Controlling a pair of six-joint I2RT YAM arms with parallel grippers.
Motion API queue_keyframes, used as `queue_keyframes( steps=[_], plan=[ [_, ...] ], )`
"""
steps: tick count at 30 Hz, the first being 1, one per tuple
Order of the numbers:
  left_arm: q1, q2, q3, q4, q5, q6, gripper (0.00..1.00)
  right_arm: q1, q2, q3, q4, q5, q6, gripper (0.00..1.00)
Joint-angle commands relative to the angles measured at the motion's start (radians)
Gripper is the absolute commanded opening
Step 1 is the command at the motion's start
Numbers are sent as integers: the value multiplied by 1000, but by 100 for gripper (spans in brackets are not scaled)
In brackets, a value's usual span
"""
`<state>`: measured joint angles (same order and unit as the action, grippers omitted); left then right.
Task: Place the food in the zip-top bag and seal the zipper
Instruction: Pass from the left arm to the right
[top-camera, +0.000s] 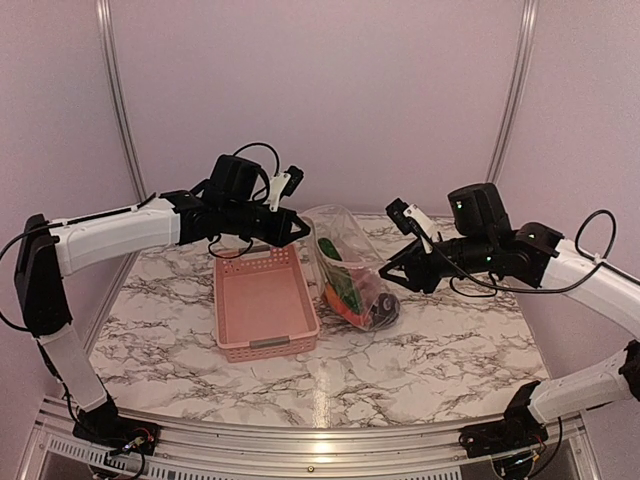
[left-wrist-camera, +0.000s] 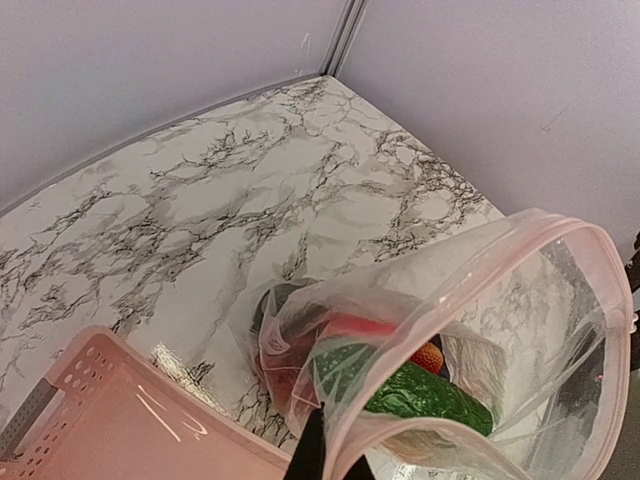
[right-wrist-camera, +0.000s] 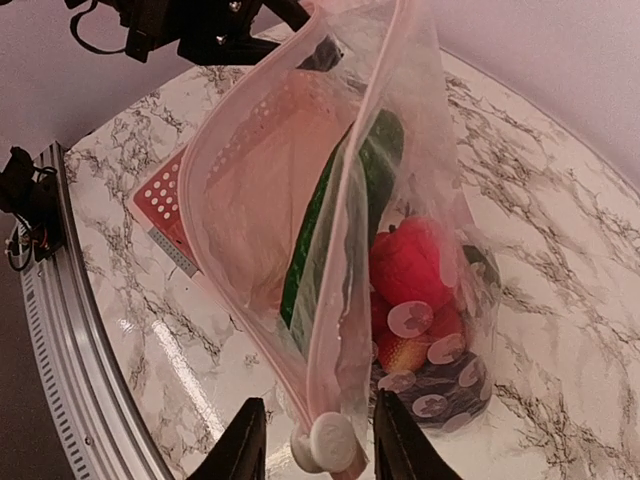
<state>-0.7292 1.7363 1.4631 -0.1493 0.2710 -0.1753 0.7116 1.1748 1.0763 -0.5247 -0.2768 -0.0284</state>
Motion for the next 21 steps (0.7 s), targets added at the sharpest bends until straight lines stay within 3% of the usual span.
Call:
queue_keyframes(
  steps=[1, 14, 21],
  plan=[
    [17, 25, 43, -4, 6, -36, 0, 9, -4, -13, -1, -36, -13, 34],
    [36, 27, 38, 8, 19, -69, 0, 9, -16, -18, 61, 31, -5, 9],
    [42, 31, 37, 4, 19, -70, 0, 10, -21, 12, 30, 38, -19, 7]
  ],
)
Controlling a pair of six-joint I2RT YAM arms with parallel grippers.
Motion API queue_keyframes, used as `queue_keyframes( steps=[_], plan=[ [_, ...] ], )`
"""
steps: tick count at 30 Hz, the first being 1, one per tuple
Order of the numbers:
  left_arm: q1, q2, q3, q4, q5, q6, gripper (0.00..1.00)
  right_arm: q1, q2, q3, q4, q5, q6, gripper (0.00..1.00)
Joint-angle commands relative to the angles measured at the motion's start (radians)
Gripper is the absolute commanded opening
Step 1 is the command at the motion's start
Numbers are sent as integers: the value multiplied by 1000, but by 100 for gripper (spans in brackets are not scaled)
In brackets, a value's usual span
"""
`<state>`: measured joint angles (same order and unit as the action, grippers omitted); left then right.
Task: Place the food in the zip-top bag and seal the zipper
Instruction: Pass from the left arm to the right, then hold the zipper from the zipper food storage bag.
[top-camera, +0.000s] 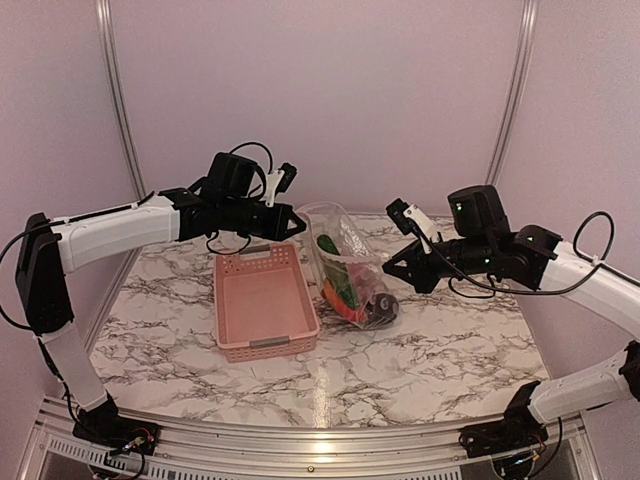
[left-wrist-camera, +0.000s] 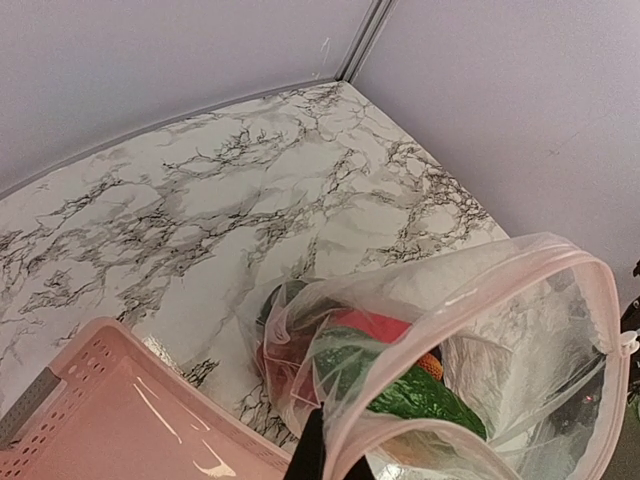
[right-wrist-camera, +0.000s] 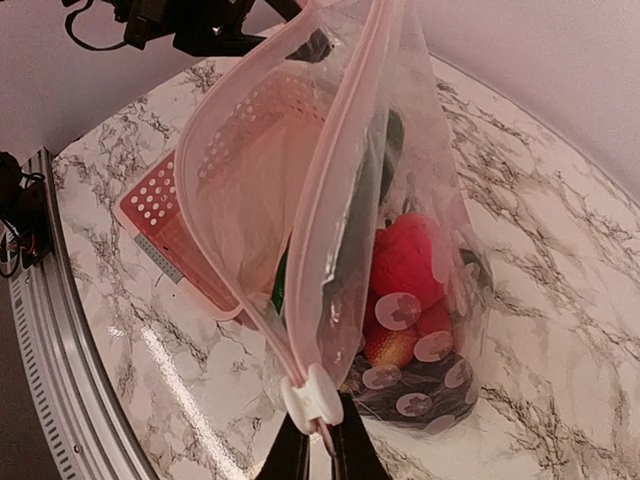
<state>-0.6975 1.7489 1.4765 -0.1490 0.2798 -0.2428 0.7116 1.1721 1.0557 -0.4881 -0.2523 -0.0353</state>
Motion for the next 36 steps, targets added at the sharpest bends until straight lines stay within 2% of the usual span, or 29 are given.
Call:
queue_keyframes(
  steps=[1, 5, 14, 17, 18, 22, 24, 29, 36],
  plan=[
    [10, 18, 23, 3, 11, -5, 0, 10, -19, 37, -8, 12, -14, 7],
    [12, 22, 25, 6, 16, -8, 0, 10, -16, 50, -8, 13, -18, 0],
    [22, 22, 35, -9, 24, 4, 2, 11, -12, 141, -96, -13, -47, 0],
    [24, -18, 50, -45, 16, 130, 34, 15, -1, 186, -138, -15, -73, 0],
    [24, -46, 46, -43, 11, 182, 41, 20, 6, 203, -154, -11, -84, 0],
    [-1, -189, 11, -21, 23, 383, 58, 46, 59, 300, -245, 22, -134, 0],
    [-42, -232, 19, -29, 1, 468, 63, 61, 97, 371, -300, 45, -160, 0],
    [-160, -192, 89, -69, 18, 581, 65, 78, 159, 496, -376, 55, -176, 0],
    [-220, -92, 141, 3, 96, 570, 61, 92, 171, 508, -397, -9, -150, 0]
  ],
)
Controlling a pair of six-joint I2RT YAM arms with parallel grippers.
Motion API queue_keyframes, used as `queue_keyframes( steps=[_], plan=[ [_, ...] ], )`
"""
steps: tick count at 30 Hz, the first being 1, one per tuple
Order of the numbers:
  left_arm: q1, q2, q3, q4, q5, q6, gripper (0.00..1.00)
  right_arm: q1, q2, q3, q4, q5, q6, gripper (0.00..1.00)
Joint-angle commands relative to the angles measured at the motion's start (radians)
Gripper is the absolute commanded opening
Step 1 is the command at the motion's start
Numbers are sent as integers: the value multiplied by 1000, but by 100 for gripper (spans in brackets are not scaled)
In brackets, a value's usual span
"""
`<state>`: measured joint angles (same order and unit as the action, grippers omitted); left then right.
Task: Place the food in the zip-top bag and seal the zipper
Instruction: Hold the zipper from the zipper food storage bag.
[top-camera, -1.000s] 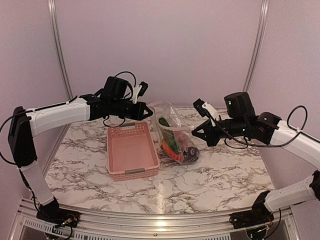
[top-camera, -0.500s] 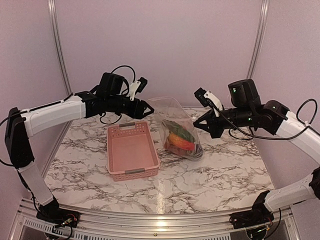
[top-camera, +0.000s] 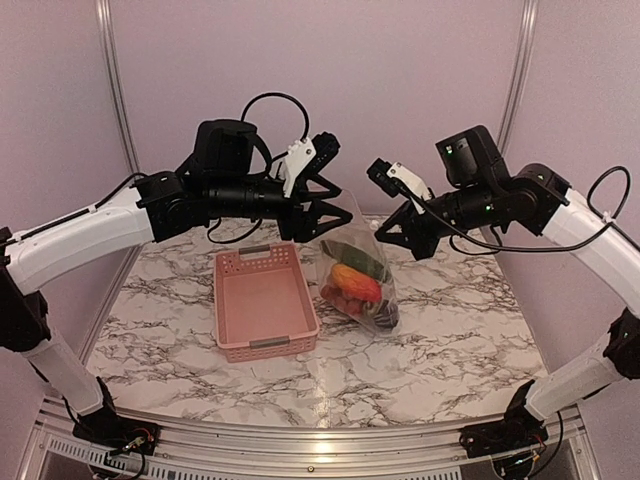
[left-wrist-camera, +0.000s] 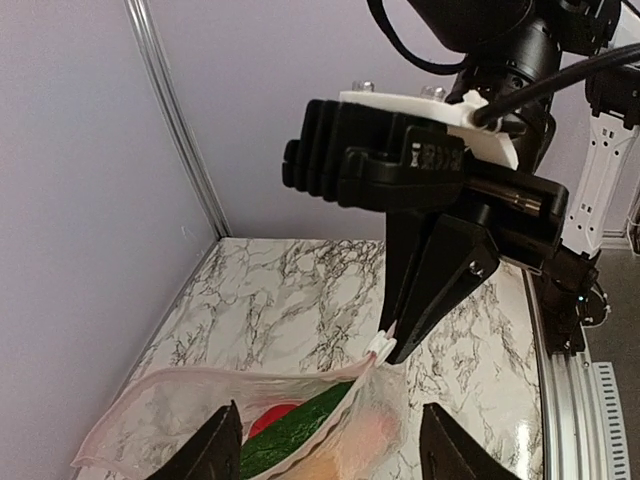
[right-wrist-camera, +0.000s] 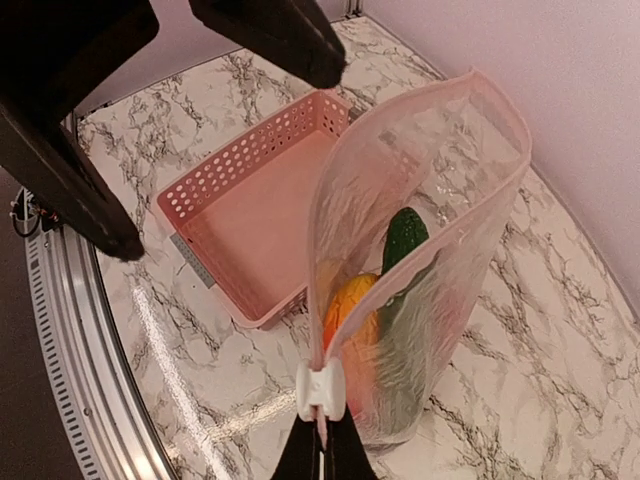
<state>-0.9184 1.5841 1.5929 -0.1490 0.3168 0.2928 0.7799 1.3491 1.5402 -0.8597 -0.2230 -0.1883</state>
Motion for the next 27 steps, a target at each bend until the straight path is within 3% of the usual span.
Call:
queue_keyframes(
  steps=[1, 16, 27],
  plan=[
    [0, 78, 24, 15, 75, 32, 61, 30, -10, 20, -26, -37, 5, 0],
    [-55, 142, 29, 86, 196, 15, 52, 37, -40, 43, -123, -105, 3, 0],
    [-63, 176, 36, 105, 243, -12, 35, 37, -43, 77, -151, -102, 21, 0]
  ],
)
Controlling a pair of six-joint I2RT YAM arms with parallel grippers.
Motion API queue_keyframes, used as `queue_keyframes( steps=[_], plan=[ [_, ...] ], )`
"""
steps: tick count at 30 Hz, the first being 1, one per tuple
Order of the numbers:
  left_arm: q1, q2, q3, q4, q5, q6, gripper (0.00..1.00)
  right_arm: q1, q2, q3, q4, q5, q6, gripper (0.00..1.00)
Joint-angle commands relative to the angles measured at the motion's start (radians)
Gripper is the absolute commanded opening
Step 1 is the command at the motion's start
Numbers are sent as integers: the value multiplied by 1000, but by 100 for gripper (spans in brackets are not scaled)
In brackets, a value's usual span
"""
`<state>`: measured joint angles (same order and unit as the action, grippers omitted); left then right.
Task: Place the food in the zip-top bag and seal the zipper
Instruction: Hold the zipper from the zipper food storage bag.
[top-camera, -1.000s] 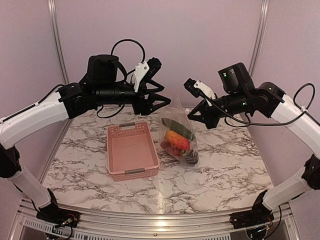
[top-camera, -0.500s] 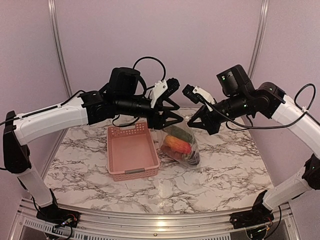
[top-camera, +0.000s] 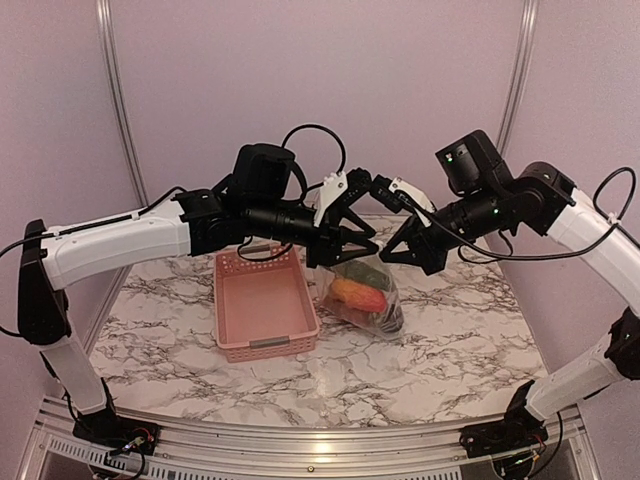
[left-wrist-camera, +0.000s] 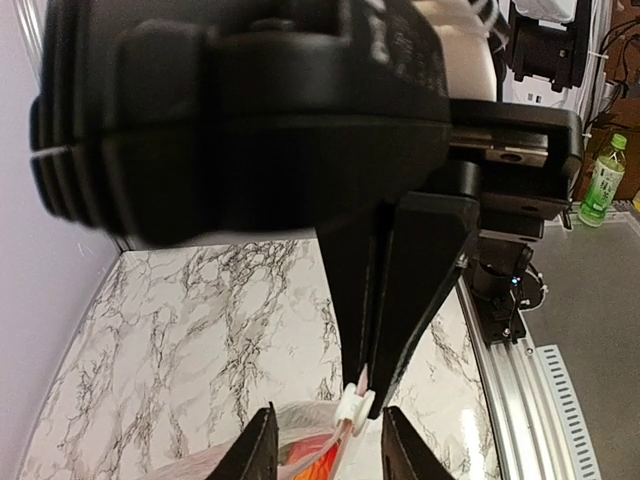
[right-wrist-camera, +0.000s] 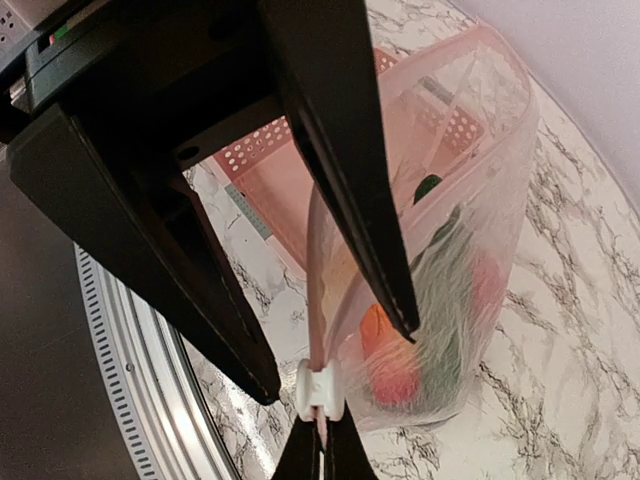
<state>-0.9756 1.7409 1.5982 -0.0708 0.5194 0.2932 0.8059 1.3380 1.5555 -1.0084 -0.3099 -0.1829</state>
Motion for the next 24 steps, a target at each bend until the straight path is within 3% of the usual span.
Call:
queue_keyframes(
  steps=[1, 14, 17, 20, 24],
  plan=[
    [-6, 21, 31, 24, 44, -11, 33, 12, -33, 64, -5, -14, 16, 0],
    [-21, 58, 50, 24, 82, -34, 20, 11, -40, 81, -30, 0, 28, 0],
    [-23, 61, 55, 16, 82, -29, 20, 11, -45, 76, -32, 7, 28, 0],
    [-30, 60, 61, -6, 57, 6, 27, 11, -46, 77, -33, 9, 28, 0],
    [-32, 69, 73, -21, 55, 22, 23, 12, -44, 86, -35, 15, 31, 0]
  ],
)
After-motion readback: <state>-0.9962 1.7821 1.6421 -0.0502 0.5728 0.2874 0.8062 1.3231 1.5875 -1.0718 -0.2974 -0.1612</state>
